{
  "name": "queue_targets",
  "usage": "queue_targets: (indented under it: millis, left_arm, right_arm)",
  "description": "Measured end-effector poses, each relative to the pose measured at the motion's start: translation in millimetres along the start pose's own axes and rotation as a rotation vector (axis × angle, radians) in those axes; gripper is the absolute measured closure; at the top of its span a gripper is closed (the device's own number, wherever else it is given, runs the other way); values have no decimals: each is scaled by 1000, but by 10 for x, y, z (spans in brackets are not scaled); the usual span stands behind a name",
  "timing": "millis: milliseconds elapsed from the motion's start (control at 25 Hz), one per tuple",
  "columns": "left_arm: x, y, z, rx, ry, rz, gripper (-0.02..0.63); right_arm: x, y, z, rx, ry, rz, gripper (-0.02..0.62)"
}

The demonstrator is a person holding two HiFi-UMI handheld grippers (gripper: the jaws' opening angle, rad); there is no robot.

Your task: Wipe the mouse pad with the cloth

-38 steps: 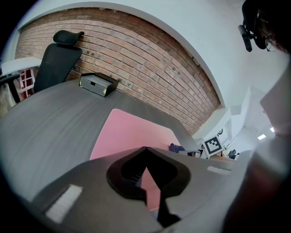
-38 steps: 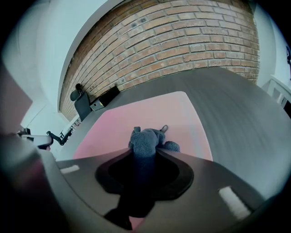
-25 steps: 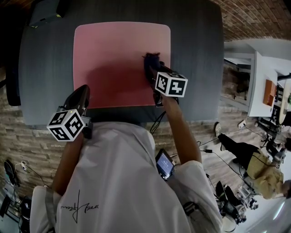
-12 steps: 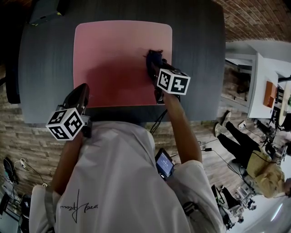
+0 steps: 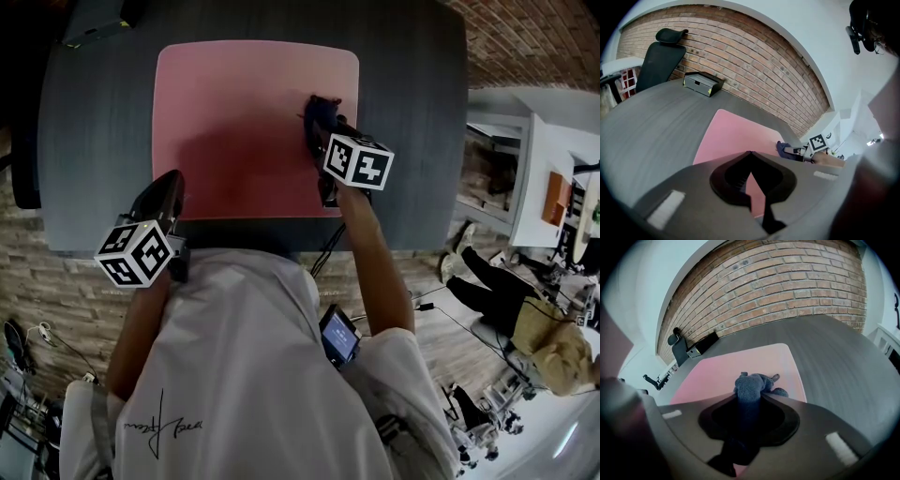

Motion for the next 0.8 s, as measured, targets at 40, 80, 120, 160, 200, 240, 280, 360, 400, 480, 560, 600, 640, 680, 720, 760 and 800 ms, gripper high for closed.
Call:
queue_targets:
  millis: [40, 80, 120, 160, 200, 240, 280, 360, 400, 480, 560, 600, 640, 680, 720, 760, 800]
  left_arm:
    - [-2, 5, -9, 3, -2, -1, 601]
    - [-3, 10, -17, 6, -4, -2, 601]
    - [-1, 14, -24, 8, -5, -3, 601]
    - [3, 15, -30, 9, -5, -3, 601]
    - [6, 14, -33, 10, -6, -3, 601]
    - [8, 12, -36, 11, -7, -3, 601]
    - [7, 10, -37, 13, -8, -2, 601]
    - [2, 2, -46, 16, -11, 0, 601]
    - [-3, 0, -55, 19, -12, 0, 601]
    - [-13, 5, -76, 25, -16, -4, 601]
    - [-18, 10, -93, 30, -17, -6, 601]
    - [-18, 9, -95, 31, -16, -6, 601]
    - [-17, 8, -94, 32, -15, -6, 601]
    - [-16, 8, -94, 33, -14, -5, 601]
    - [-15, 8, -98, 35, -14, -5, 601]
    - [-14, 8, -104, 36, -14, -5, 601]
    - [-13, 7, -112, 36, -14, -5, 601]
  right_arm:
    - [-15, -22, -17, 14, 0, 3, 489]
    - [-31, -43, -37, 26, -1, 5, 489]
    - [-48, -62, -60, 34, -3, 8, 489]
    - [-67, -76, -82, 38, -7, 9, 489]
    - [-87, -83, -101, 39, -11, 8, 489]
    - [-106, -84, -114, 39, -13, 6, 489]
    - [-122, -84, -123, 37, -14, 4, 489]
    - [-152, -83, -141, 37, -14, 0, 489]
    - [-168, -85, -152, 40, -15, -1, 489]
    - [-199, -92, -176, 49, -18, -4, 489]
    - [-222, -103, -205, 51, -23, -1, 489]
    - [-228, -107, -218, 52, -24, 0, 489]
    - [-230, -108, -227, 52, -23, 0, 489]
    - [-232, -104, -233, 52, -22, -1, 489]
    - [-236, -99, -238, 52, -20, -3, 489]
    - [-245, -94, -246, 51, -20, -4, 489]
    - [-257, -95, -258, 50, -22, -4, 489]
Point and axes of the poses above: the fingertips, and each gripper's own axes: x backward along the fingers, z to its right, y out of its underside, the point moved 9 cm from there along x, backward along the fingers, and after that the axes turned 15 degrees about z, right-handed, at the moved point
